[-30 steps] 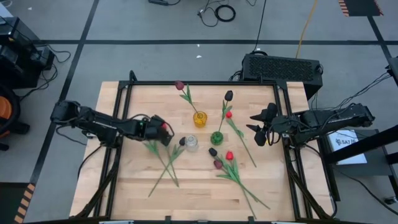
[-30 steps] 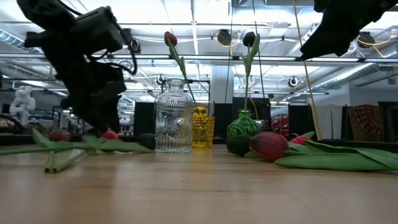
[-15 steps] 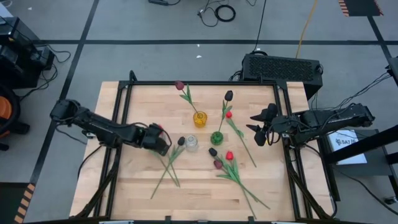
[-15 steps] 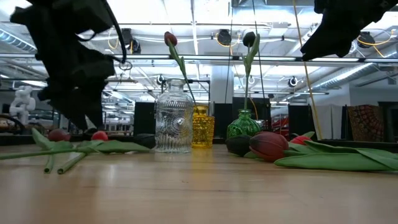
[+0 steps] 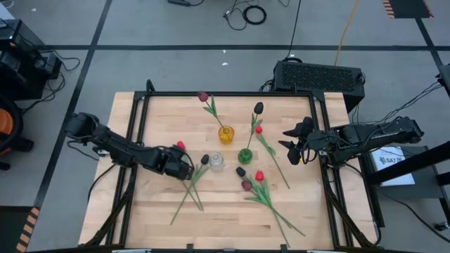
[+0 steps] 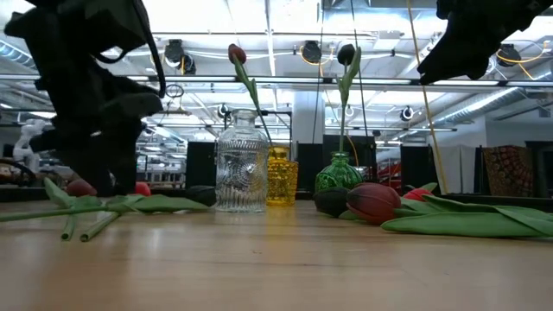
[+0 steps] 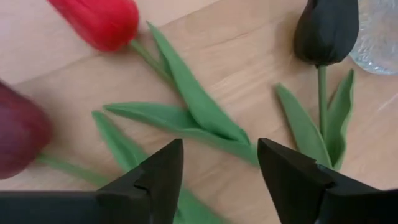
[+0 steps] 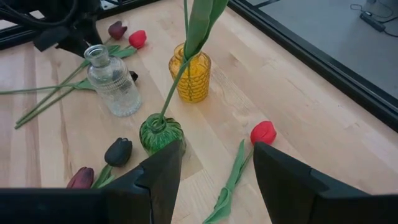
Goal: Sort flowers into vase by color
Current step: Put the bottom left orange flower in the transparent flower vase
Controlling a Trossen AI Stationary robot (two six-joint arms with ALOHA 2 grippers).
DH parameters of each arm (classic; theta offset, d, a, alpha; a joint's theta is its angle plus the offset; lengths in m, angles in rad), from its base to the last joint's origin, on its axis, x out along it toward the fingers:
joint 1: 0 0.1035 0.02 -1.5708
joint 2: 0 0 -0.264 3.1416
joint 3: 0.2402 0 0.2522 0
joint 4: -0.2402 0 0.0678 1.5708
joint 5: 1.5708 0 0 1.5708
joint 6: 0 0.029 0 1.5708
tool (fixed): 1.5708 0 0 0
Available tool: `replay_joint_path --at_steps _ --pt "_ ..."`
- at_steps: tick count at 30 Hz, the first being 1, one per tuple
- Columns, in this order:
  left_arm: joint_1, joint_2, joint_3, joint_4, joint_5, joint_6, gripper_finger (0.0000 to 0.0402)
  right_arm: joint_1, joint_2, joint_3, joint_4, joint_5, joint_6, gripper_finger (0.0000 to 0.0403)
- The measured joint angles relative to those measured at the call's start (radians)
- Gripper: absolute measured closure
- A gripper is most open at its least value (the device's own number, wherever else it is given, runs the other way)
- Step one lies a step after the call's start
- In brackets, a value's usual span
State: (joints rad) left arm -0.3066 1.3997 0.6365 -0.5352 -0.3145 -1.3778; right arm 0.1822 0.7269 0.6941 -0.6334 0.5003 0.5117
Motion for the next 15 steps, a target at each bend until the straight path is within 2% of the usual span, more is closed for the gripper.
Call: replay_joint_path --at_steps 5,10,15 --pt "0.025 0.056 0.0 0.048 0.003 0.022 0.0224 0.0 0.0 0.0 0.0 0.001 -0.003 0.0211" --pt "0.081 0.11 0.004 0.059 0.054 0.067 0.0238 0.0 0.0 0.0 0.003 0.002 -0.007 0.0211" --pt "0.11 0.098 0.011 0.054 0.073 0.141 0.0255 0.0 0.0 0.0 0.006 0.002 -0.02 0.0211"
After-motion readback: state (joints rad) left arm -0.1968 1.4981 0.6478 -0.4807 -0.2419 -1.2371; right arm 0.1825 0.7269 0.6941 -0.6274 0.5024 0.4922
